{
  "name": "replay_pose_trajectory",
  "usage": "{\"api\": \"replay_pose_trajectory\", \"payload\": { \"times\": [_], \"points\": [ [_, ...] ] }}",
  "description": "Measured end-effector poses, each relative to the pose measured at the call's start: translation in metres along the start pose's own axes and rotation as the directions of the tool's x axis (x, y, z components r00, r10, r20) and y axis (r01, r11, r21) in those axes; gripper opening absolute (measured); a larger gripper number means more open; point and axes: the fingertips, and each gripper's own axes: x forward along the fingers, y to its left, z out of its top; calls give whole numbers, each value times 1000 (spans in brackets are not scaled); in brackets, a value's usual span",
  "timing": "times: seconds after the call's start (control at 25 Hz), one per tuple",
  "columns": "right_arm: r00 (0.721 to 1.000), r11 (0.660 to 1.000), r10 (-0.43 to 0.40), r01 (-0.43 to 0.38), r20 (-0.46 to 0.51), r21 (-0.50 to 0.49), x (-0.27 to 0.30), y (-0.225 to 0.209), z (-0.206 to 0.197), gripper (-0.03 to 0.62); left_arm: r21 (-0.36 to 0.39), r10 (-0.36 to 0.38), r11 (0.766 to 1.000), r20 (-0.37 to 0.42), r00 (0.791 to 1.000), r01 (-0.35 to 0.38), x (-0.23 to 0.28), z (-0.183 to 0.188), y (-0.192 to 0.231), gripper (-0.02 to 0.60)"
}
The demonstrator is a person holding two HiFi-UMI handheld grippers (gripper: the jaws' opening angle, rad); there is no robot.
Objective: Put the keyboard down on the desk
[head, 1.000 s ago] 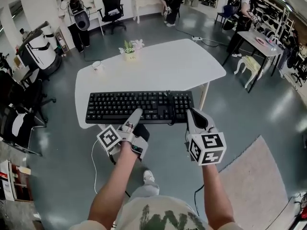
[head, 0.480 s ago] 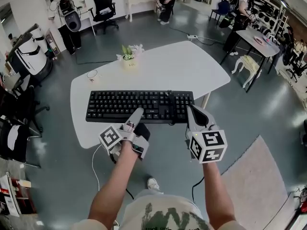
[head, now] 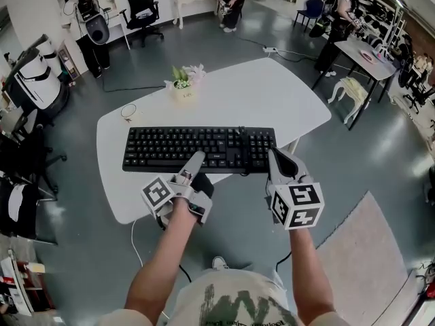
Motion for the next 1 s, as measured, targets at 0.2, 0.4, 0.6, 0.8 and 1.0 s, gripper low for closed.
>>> {"api": "replay_pose_trajectory", "payload": {
  "times": [0.2, 0.4, 0.6, 0.8, 1.0],
  "points": [
    [1000, 1000, 8, -8, 6, 2, 20, -2, 4, -1, 6, 7, 1000, 2, 1000, -7, 12, 11, 3, 89],
    [999, 999, 42, -42, 5, -7, 45, -1, 6, -1, 14, 9, 1000, 25, 1000, -9, 23, 25, 7, 88],
    [996, 996, 92, -91, 9, -13, 75, -12, 11, 0, 13, 10, 1000, 66, 998, -11, 45, 35, 12, 88],
    [986, 986, 166, -166, 6, -20, 112, -45, 6, -1, 40, 20, 999, 133, 991, -25, 82, 36, 27, 88],
    [964, 964, 265, -266, -16, -21, 162, -71, 10, -1, 35, 27, 999, 226, 974, -36, 114, 45, 37, 88]
  ]
}}
